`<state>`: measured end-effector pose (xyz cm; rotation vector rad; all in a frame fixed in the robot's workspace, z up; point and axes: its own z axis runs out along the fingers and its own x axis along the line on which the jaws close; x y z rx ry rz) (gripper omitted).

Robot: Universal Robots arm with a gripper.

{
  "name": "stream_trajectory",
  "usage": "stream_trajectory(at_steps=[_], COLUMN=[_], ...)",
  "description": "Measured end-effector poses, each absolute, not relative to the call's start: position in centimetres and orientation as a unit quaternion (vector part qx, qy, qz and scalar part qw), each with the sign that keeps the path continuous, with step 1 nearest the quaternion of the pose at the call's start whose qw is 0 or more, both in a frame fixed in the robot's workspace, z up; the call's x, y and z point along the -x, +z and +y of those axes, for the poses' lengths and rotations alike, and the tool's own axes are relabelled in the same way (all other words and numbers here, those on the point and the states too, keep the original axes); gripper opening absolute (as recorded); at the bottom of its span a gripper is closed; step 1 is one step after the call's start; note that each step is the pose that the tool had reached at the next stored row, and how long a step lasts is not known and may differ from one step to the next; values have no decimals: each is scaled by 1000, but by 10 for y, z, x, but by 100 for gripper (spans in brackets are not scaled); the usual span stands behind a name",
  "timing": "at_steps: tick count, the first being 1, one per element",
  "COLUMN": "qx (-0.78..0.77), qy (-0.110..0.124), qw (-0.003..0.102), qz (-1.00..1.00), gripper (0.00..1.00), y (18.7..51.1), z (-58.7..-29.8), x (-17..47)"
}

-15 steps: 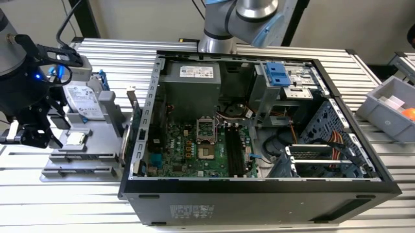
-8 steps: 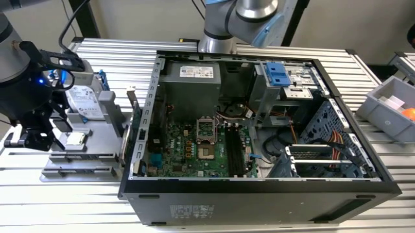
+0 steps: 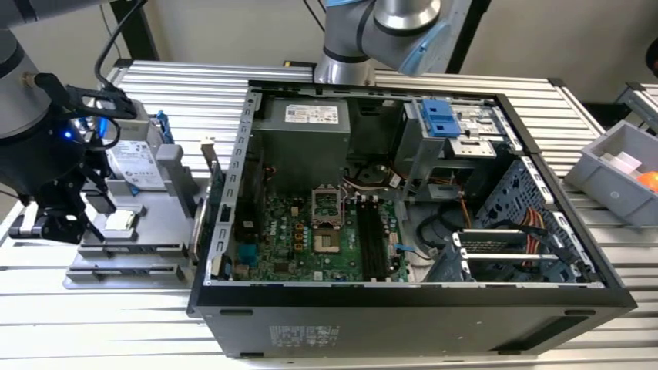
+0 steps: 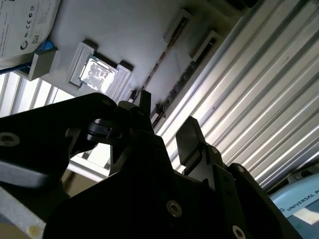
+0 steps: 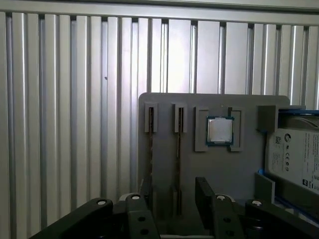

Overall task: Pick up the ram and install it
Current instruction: 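Pick up the ram and move it above insertion slot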

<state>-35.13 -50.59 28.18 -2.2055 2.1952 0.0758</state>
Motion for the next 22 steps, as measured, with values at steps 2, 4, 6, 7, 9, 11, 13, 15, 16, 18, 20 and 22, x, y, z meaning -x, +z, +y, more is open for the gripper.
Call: stream_trajectory(at_steps=[2, 4, 6, 7, 9, 11, 13, 15, 16, 18, 20, 22], qx=[708, 708, 709, 709, 708, 708, 708, 709, 708, 709, 709, 708], qy=[24, 24, 24, 24, 24, 24, 24, 24, 24, 24, 24, 24], qw=[15, 15, 15, 15, 15, 15, 15, 15, 15, 15, 15, 15], qz=[705, 705, 705, 705, 705, 705, 705, 705, 705, 705, 705, 705], gripper=[100, 100, 100, 100, 100, 100, 100, 100, 100, 100, 100, 100], y=[280, 279, 278, 278, 277, 276, 275, 273, 273, 271, 270, 269], z=[-507, -508, -509, -509, -510, -511, -512, -514, -514, -516, -517, -517], x=[351, 351, 351, 351, 351, 351, 351, 351, 351, 351, 351, 351])
